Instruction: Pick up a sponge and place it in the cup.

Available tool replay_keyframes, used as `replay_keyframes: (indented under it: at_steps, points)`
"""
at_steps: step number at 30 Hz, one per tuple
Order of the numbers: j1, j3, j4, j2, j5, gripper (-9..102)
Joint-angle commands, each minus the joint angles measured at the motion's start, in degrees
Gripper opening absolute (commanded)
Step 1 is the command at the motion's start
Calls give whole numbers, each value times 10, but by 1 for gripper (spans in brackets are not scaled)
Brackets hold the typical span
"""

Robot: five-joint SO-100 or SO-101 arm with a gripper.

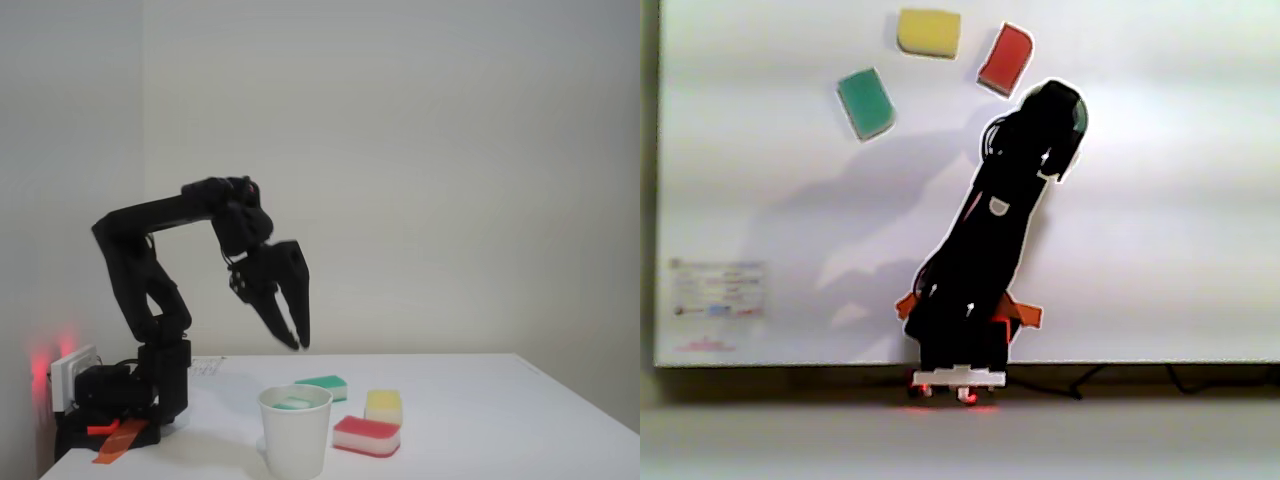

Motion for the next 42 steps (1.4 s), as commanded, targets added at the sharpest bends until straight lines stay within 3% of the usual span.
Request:
replay_keyframes:
  at_steps: [1,14,23,31,42]
  points:
    - [-18,56,20,71,-6,0]
    - [-148,467,-47,439,-7,0]
    - [-204,635,-47,578,-8,0]
    - [-222,644,104,631,-19,0]
    - [-216,644,113,631,-1,2]
